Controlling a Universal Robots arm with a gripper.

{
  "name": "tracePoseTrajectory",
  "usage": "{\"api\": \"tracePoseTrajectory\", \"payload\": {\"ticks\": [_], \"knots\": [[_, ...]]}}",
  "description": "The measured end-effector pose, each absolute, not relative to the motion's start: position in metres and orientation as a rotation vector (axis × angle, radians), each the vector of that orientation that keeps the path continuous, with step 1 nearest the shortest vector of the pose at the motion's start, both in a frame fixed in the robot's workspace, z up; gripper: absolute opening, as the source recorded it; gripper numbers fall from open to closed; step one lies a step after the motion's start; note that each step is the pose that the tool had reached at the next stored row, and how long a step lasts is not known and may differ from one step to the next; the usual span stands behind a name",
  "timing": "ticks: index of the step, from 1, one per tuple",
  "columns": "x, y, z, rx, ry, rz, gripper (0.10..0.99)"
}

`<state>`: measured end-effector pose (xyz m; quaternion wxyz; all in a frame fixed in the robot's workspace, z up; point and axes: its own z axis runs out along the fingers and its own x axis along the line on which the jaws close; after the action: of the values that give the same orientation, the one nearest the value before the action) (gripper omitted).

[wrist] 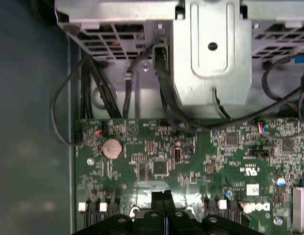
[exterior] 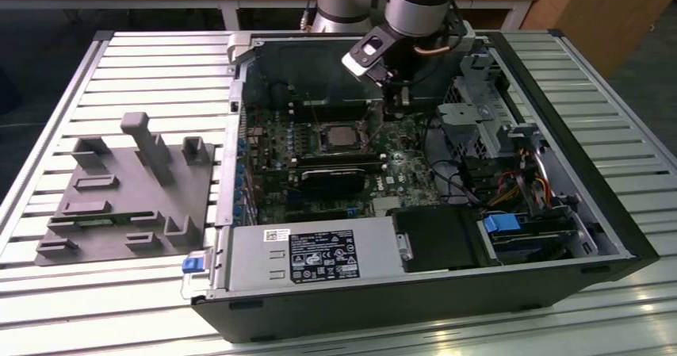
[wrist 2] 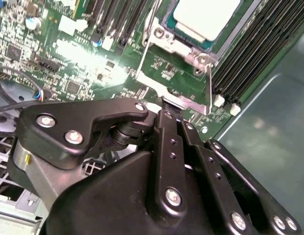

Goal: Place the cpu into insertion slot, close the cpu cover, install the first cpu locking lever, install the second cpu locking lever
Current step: 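Close the cpu cover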

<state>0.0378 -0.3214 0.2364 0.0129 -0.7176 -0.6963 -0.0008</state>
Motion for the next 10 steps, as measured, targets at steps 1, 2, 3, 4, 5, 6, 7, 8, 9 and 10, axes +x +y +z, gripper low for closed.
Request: {"api": "tracePoseTrajectory", "payload": {"ticks": [1, 2, 3, 4, 5, 6, 7, 8, 9, 10], "knots": [[0.035, -0.321, 0.236, -2.237, -2.171, -0.004, 0.106], [0.033, -0.321, 0.236, -2.238, -2.171, -0.007, 0.106], [0.031, -0.321, 0.236, -2.239, -2.173, -0.009, 0.106], [0.028, -0.321, 0.236, -2.24, -2.173, -0.011, 0.106], [0.026, -0.321, 0.236, -2.241, -2.174, -0.013, 0.106], [0.024, -0.321, 0.236, -2.242, -2.175, -0.015, 0.106], [0.022, -0.321, 0.236, -2.243, -2.176, -0.018, 0.106], [0.019, -0.321, 0.236, -2.244, -2.177, -0.02, 0.106], [0.017, -0.321, 0.236, -2.244, -2.178, -0.022, 0.106], [0.015, -0.321, 0.236, -2.245, -2.179, -0.024, 0.106]]}}
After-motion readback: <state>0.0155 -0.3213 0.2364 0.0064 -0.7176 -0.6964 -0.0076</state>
